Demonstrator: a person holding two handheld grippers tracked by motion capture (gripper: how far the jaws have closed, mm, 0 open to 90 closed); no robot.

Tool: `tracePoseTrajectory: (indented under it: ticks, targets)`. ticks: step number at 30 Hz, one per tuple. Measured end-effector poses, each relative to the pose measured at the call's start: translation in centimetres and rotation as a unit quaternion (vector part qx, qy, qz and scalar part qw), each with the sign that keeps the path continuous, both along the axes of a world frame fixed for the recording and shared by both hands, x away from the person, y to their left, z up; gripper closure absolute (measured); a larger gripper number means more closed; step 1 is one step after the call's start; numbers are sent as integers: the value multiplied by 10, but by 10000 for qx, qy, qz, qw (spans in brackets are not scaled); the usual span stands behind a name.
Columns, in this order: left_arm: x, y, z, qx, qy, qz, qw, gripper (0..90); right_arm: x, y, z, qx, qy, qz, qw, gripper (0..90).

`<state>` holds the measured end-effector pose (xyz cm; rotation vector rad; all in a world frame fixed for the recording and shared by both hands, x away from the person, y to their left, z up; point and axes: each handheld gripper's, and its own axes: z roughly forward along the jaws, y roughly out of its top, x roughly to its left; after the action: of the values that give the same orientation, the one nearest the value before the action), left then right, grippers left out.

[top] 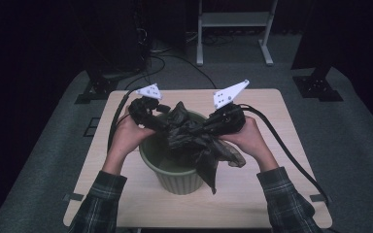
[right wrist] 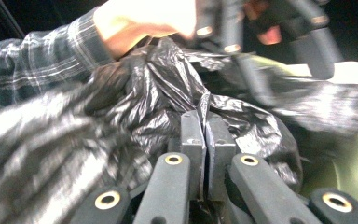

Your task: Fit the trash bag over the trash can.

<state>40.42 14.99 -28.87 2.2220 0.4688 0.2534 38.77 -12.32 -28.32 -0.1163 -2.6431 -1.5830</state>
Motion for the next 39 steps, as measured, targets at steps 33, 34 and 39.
tracePoseTrajectory:
  ticks: [33, 34, 39]
  targets:
    - [-47, -2, 12, -408, -147, -864, 9953, 352, 12, 11, -1, -123, -187, -492, 9985, 878]
    - [-47, -3, 10, -413, -103, -935, 9947, 452, 12, 10, -1, -136, -202, -503, 9984, 868]
    - [-47, 1, 5, -292, 57, -950, 9950, 762, 10, -2, 1, -6, -246, -746, 9969, 676]
